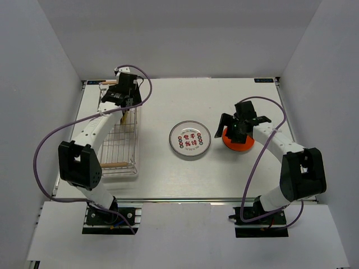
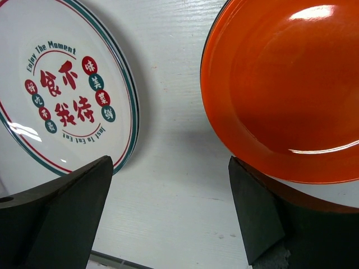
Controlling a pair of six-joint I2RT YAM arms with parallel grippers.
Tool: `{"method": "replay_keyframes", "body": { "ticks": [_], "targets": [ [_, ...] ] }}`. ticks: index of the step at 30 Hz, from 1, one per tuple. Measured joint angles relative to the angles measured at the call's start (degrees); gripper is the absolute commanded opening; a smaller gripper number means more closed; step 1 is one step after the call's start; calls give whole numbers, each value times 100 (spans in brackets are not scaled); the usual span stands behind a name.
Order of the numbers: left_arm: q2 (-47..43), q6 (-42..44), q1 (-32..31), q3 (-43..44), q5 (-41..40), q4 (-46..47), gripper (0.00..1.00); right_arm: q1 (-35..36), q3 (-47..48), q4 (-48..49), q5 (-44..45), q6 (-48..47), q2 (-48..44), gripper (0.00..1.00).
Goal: Unload the plates from the dish rack
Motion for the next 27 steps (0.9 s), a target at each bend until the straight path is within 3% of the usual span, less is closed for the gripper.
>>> {"method": "replay_keyframes", "body": {
  "ticks": [14,27],
  "targets": [
    [522,-404,275,203,-341,-138,51,-2,0,15,-63,17,0,89],
    [522,-402,496,74,192,120,32,-2,11,-33,-61,26,0,89]
  ]
}}
